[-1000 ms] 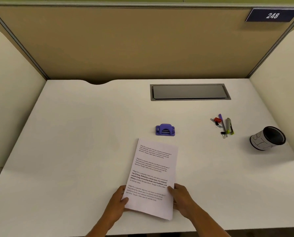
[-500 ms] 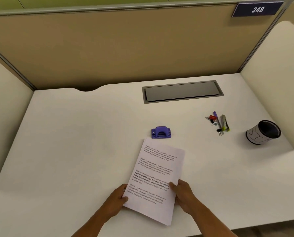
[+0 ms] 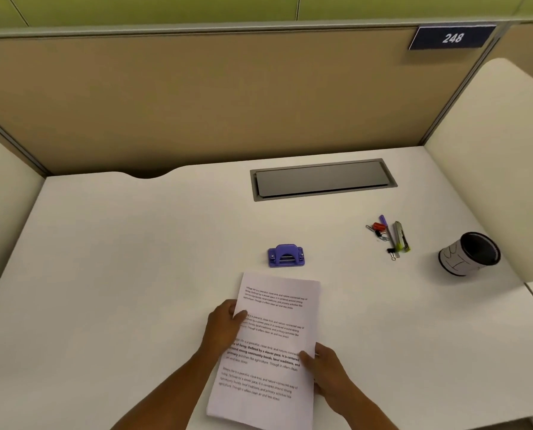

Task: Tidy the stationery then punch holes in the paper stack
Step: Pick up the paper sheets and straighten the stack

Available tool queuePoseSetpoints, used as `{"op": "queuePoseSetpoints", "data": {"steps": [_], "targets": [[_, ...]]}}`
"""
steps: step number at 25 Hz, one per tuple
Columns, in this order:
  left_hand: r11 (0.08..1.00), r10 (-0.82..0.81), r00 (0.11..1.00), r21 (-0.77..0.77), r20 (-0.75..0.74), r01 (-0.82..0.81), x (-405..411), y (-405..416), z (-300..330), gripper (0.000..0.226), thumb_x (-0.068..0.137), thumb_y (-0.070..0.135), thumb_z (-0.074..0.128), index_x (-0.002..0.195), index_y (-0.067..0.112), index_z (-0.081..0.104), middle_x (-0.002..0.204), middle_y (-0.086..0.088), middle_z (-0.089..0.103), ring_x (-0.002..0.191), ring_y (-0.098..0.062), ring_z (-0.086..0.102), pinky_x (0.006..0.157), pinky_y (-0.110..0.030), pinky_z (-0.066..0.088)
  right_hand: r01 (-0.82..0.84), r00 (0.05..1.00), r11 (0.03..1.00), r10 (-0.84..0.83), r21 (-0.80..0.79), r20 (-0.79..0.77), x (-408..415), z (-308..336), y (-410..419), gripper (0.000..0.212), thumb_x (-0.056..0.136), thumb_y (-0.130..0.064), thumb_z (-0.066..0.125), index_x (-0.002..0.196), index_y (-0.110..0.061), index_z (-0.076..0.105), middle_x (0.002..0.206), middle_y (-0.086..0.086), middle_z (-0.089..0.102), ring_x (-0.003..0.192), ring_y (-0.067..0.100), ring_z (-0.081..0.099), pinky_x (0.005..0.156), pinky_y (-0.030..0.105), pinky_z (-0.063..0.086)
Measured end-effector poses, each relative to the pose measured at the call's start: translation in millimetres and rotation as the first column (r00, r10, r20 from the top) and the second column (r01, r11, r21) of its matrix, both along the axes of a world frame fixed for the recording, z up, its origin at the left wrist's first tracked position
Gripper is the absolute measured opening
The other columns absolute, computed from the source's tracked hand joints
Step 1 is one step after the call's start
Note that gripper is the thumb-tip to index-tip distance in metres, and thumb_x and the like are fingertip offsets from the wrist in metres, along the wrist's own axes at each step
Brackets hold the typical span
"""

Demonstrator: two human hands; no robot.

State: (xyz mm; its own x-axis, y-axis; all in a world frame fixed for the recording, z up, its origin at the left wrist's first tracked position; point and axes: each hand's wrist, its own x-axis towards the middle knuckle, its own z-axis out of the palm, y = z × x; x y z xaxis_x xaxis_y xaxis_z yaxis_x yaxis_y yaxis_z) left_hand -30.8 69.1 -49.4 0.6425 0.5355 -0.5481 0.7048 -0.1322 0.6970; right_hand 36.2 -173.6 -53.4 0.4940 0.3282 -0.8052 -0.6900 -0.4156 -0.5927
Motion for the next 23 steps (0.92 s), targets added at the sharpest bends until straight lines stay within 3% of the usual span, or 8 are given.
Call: {"op": "queuePoseSetpoints", "data": {"steps": [3,8,12,15,17,19,21,23], "targets": [[0.993,0.095,0.995,0.07,0.023,-0.096,17.1,2.8,-3.1,0.031,0.098,0.027,0.057,0.123,0.01,0.061,0.119,-0.006,0.07,0.091,-0.016,0.065,0.077,-0.021,0.051,-0.05,0.998,0.998,0.05,-0.032,0.022,4.7,0.3,1.0,0.017,0.098,-0.016,0.057,0.11,-0.017,0.07,0.101,0.003,0.079,0.093,0.024,0.076,0.072,0.039,0.061],[0.991,0.119,0.991,0.062,0.056,-0.122,22.3,1.3,-11.0,0.04,0.1,0.012,0.051,0.139,0.009,0.053,0.131,-0.011,0.066,0.114,-0.028,0.066,0.097,-0.038,0.055,-0.108,0.992,0.992,0.111,-0.063,0.055,10.4,-0.3,3.1,0.018,0.099,-0.018,0.057,0.113,-0.019,0.068,0.106,0.001,0.078,0.096,0.023,0.075,0.077,0.039,0.062],[0.988,0.142,0.987,0.049,0.073,-0.145,21.4,-1.0,-14.7,0.041,0.101,0.01,0.049,0.142,0.012,0.05,0.134,-0.011,0.064,0.115,-0.027,0.065,0.095,-0.035,0.054,-0.081,0.989,0.994,0.089,-0.076,0.118,17.3,-0.4,7.5,0.026,0.099,-0.012,0.055,0.123,-0.022,0.059,0.118,0.002,0.072,0.101,0.02,0.072,0.086,0.041,0.059],[0.986,0.163,0.983,0.02,0.079,-0.165,22.4,-2.2,-14.5,0.05,0.101,0.011,0.047,0.15,0.014,0.038,0.143,-0.009,0.057,0.123,-0.028,0.061,0.1,-0.037,0.052,-0.096,0.98,0.992,0.108,-0.079,0.168,25.6,0.1,15.6,0.042,0.1,-0.01,0.051,0.136,-0.03,0.04,0.123,0.004,0.068,0.102,0.017,0.07,0.078,0.028,0.059],[0.985,0.171,0.981,0.016,0.092,-0.173,23.2,-4.9,-13.7,0.059,0.101,0.011,0.048,0.155,0.016,0.026,0.149,-0.008,0.05,0.131,-0.029,0.055,0.107,-0.039,0.048,-0.132,0.968,0.987,0.147,-0.088,0.204,28.0,-1.0,20.6,0.058,0.102,-0.011,0.049,0.151,-0.028,0.024,0.138,0.007,0.06,0.118,0.023,0.064,0.098,0.038,0.055],[0.984,0.173,0.98,0.029,0.1,-0.176,24.5,-8.8,-13.0,0.064,0.101,0.012,0.049,0.157,0.017,0.02,0.153,-0.01,0.045,0.137,-0.03,0.049,0.112,-0.041,0.042,-0.169,0.945,0.978,0.195,-0.12,0.264,27.3,-1.2,24.6,0.073,0.102,-0.014,0.049,0.159,-0.029,0.005,0.154,0.002,0.042,0.133,0.025,0.051,0.114,0.045,0.041],[0.982,0.181,0.98,0.041,0.085,-0.185,26.1,-11.5,-12.3,0.067,0.101,0.016,0.05,0.158,0.017,0.015,0.155,-0.01,0.042,0.14,-0.03,0.046,0.113,-0.041,0.04,-0.194,0.925,0.971,0.228,-0.14,0.303,25.2,-1.8,27.2,0.08,0.103,-0.018,0.049,0.157,-0.033,-0.009,0.154,-0.001,0.036,0.132,0.021,0.049,0.117,0.041,0.037],[0.985,0.161,0.984,0.053,0.075,-0.165,26.9,-11.5,-12.6,0.066,0.101,0.019,0.05,0.157,0.016,0.017,0.157,-0.01,0.04,0.142,-0.029,0.043,0.115,-0.041,0.037,-0.236,0.904,0.957,0.281,-0.171,0.321,24.3,-2.6,29.6,0.08,0.103,-0.022,0.048,0.157,-0.036,-0.011,0.156,-0.002,0.035,0.132,0.02,0.048,0.115,0.037,0.037]]}}
